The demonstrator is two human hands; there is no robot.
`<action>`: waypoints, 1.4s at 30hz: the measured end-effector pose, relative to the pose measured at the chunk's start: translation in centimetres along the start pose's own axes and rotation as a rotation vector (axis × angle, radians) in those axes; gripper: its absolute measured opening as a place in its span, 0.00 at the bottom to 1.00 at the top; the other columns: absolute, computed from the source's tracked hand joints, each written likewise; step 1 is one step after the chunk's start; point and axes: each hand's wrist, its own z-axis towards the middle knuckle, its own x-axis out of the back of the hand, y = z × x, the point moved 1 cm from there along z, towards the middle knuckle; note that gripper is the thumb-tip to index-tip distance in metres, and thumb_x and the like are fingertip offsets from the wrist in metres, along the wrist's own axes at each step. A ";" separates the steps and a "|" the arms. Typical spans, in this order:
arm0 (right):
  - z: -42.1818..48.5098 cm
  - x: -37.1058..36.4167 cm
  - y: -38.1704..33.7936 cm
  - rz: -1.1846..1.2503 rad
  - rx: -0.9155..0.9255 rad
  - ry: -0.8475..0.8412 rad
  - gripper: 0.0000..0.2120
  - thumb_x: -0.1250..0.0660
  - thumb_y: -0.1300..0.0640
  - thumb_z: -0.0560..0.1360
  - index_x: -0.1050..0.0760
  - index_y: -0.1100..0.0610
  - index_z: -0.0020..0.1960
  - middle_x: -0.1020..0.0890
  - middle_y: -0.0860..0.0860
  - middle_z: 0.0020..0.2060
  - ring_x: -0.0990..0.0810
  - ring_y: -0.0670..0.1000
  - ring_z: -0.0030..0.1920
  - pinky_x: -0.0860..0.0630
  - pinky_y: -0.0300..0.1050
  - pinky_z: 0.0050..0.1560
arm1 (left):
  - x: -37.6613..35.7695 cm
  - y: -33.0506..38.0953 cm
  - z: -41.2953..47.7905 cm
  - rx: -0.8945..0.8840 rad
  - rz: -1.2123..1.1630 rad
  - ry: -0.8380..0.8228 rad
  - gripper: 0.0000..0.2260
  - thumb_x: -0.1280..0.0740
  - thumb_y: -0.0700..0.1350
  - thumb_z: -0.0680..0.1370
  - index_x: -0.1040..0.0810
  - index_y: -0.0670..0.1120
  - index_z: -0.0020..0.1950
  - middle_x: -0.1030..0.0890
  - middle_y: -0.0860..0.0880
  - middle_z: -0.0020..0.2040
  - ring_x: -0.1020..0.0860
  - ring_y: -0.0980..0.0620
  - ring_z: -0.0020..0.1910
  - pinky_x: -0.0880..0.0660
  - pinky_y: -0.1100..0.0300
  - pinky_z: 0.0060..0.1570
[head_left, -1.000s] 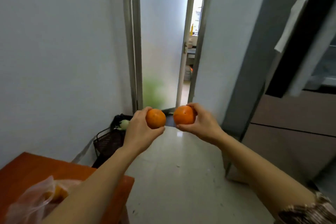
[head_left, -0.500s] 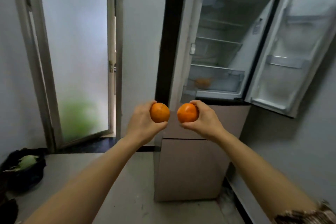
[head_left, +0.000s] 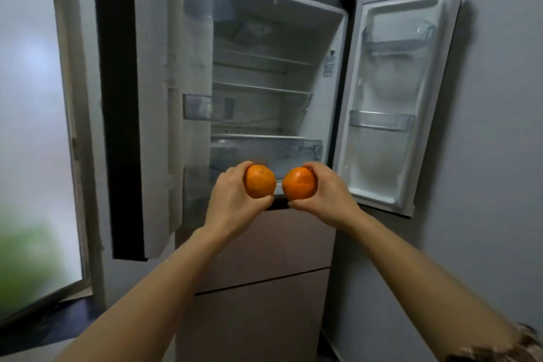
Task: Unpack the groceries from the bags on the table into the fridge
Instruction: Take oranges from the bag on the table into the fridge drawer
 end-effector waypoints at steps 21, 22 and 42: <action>34.3 -4.6 18.8 0.077 0.018 0.061 0.36 0.20 0.50 0.61 0.30 0.53 0.65 0.25 0.51 0.59 0.24 0.53 0.56 0.25 0.48 0.55 | -19.6 -8.8 30.7 0.131 -0.074 0.173 0.33 0.22 0.51 0.65 0.29 0.53 0.68 0.24 0.49 0.62 0.25 0.50 0.58 0.25 0.53 0.56; 35.8 -5.1 19.4 0.088 0.003 0.053 0.36 0.20 0.48 0.60 0.29 0.52 0.64 0.24 0.51 0.58 0.24 0.53 0.55 0.24 0.50 0.55 | -20.0 -9.2 31.9 0.138 -0.058 0.172 0.33 0.22 0.51 0.64 0.28 0.53 0.67 0.23 0.49 0.61 0.24 0.49 0.58 0.25 0.52 0.57; 48.5 -11.0 26.7 -0.124 -0.435 -1.018 0.12 0.31 0.48 0.74 0.23 0.55 0.37 0.19 0.47 0.27 0.21 0.43 0.26 0.26 0.35 0.32 | -28.2 -17.2 45.5 0.561 0.412 -0.775 0.24 0.26 0.65 0.57 0.15 0.46 0.38 0.16 0.49 0.39 0.18 0.50 0.39 0.20 0.56 0.44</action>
